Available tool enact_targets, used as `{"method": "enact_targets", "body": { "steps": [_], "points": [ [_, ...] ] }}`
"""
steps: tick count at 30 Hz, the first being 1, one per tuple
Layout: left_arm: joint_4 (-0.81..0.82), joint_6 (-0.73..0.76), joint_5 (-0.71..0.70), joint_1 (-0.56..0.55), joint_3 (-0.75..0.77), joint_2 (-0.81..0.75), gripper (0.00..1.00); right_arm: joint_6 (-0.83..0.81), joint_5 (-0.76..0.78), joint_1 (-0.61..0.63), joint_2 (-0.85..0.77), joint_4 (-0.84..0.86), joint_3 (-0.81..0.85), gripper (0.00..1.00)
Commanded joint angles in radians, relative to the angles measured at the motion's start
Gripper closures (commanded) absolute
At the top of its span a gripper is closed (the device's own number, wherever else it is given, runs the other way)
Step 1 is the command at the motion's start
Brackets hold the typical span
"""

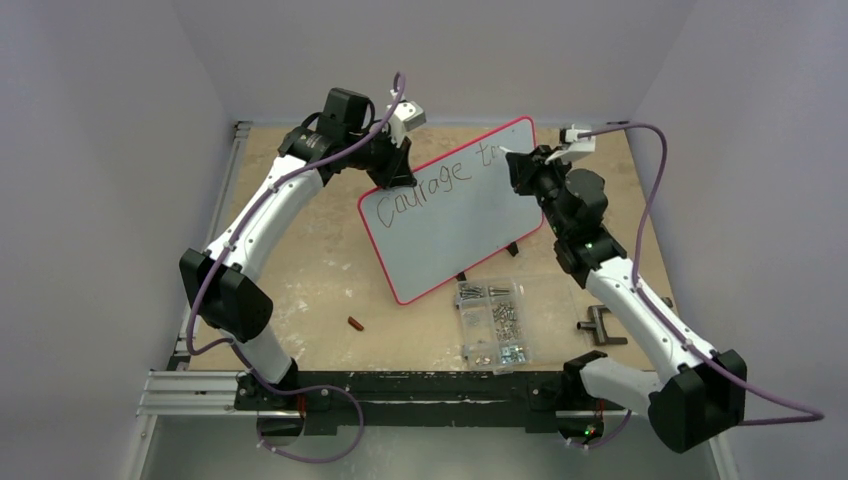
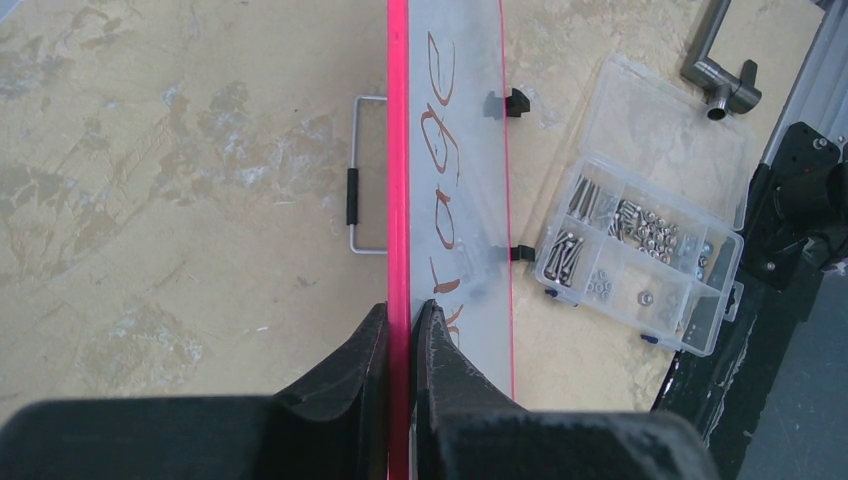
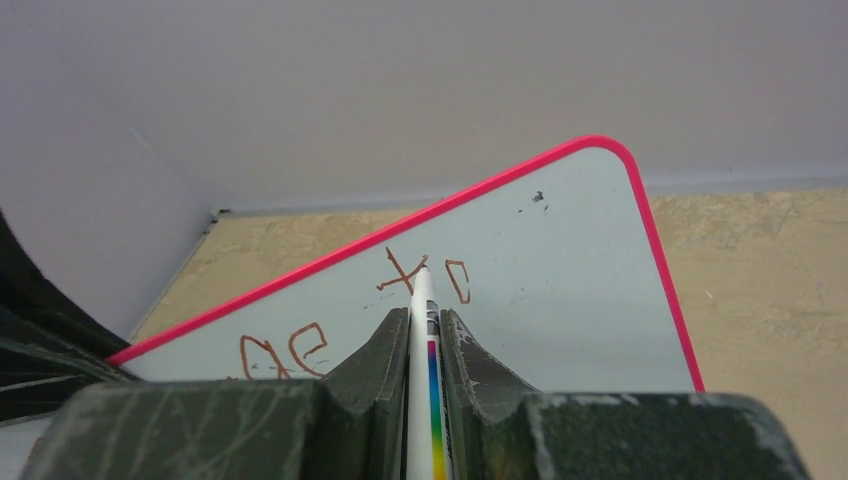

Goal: Write a sentence on the whiteboard

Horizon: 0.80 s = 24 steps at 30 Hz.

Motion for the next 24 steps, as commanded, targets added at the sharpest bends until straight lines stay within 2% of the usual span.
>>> {"method": "enact_targets", "body": {
  "steps": [1,9,18,24],
  "points": [
    [-0.070,0.073,-0.093,-0.014,0.005,0.020,1.00,0.018,-0.028,-0.001,-0.089,-0.015,-0.036,1.00],
    [-0.035,0.037,-0.101,-0.014,-0.021,0.024,1.00,0.086,-0.210,0.001,-0.130,-0.032,-0.102,1.00],
    [0.022,-0.014,-0.148,-0.013,-0.067,0.021,1.00,0.078,-0.436,0.004,-0.117,-0.023,-0.167,1.00],
    [0.070,-0.044,-0.171,-0.013,-0.107,0.004,1.00,0.068,-0.500,0.059,-0.112,-0.009,-0.197,1.00]
  ]
}}
